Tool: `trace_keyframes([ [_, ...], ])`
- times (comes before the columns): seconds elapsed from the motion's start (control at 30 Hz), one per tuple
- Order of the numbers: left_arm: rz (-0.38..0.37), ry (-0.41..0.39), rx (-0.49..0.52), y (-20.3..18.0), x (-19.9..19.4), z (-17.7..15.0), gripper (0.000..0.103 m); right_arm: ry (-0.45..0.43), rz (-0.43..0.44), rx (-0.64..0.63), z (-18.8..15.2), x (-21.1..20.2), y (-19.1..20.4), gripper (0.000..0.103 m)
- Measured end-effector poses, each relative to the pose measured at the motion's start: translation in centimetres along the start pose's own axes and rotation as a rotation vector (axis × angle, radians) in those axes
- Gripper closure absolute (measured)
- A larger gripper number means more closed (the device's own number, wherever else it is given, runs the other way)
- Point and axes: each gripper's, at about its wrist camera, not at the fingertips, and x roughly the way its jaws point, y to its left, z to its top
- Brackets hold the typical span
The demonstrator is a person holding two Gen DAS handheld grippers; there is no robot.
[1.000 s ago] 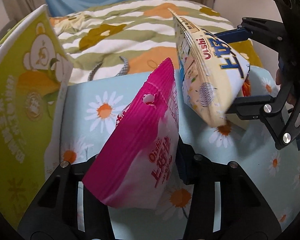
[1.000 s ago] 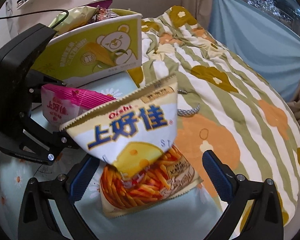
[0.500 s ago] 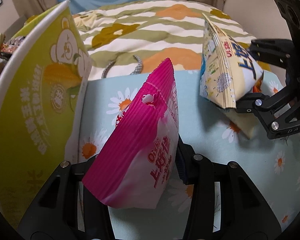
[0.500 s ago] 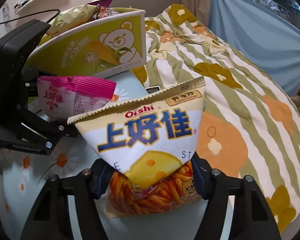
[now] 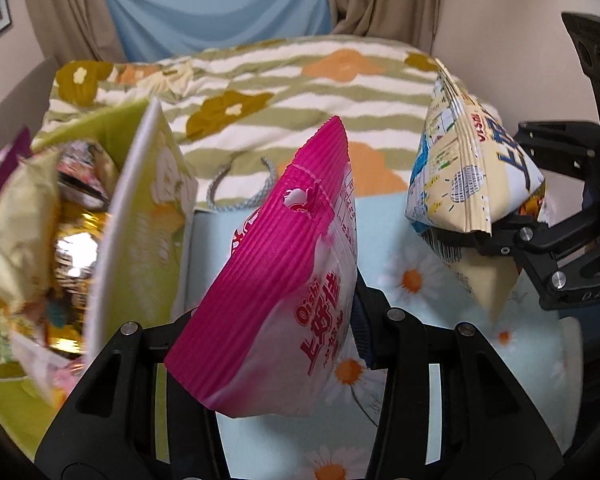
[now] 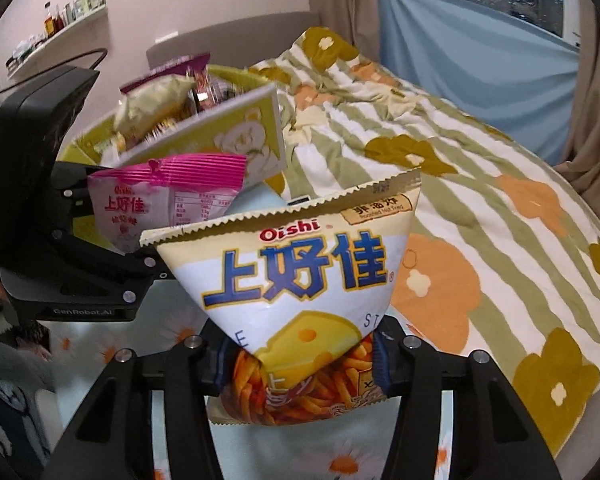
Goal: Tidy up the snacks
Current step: 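Carry both bags into the box and open both tools to release them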
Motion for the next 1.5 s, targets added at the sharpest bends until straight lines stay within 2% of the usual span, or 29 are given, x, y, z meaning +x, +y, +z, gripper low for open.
trace_keyframes([
  [0.17, -0.015, -0.068, -0.021, 1.4, -5.1, 0.9, 0.060, -0.036, -0.035, 0.057, 1.5, -4.0, 2.0, 0.054],
  [0.33, -0.028, -0.122, -0.044, 4.5, -9.9, 0.8, 0.060, -0.069, -0.079, 0.111, 3.4, -6.7, 4.8, 0.054],
  [0.57, 0.009, -0.166, -0.089, 12.8, -14.9, -0.8, 0.060, -0.124, -0.120, 0.157, 7.3, -8.2, 11.5, 0.054],
  [0.83, 0.029, -0.115, -0.098, 22.4, -15.1, -3.0, 0.060, -0.179, -0.110, 0.278, 12.3, -5.8, 18.3, 0.054],
  [1.03, -0.025, -0.048, -0.078, 27.5, -12.7, -5.0, 0.060, -0.184, -0.129, 0.372, 14.5, -2.6, 21.8, 0.054],
  [1.07, -0.044, -0.037, -0.074, 27.9, -12.1, -5.3, 0.056, -0.182, -0.135, 0.386, 14.6, -2.1, 22.3, 0.054],
  [1.13, -0.082, -0.003, -0.062, 28.5, -10.9, -5.9, 0.027, -0.172, -0.150, 0.414, 14.7, -1.2, 23.1, 0.054],
  [1.17, -0.080, -0.005, -0.059, 28.9, -10.8, -6.2, 0.002, -0.166, -0.157, 0.434, 14.7, -0.7, 23.4, 0.054],
  [1.23, -0.091, -0.040, -0.056, 29.3, -11.4, -6.8, 0.000, -0.149, -0.161, 0.467, 14.7, 0.0, 23.8, 0.054],
  [1.5, -0.088, -0.067, -0.049, 30.3, -14.1, -8.3, 0.000, -0.085, -0.239, 0.527, 15.0, 0.7, 25.6, 0.054],
])
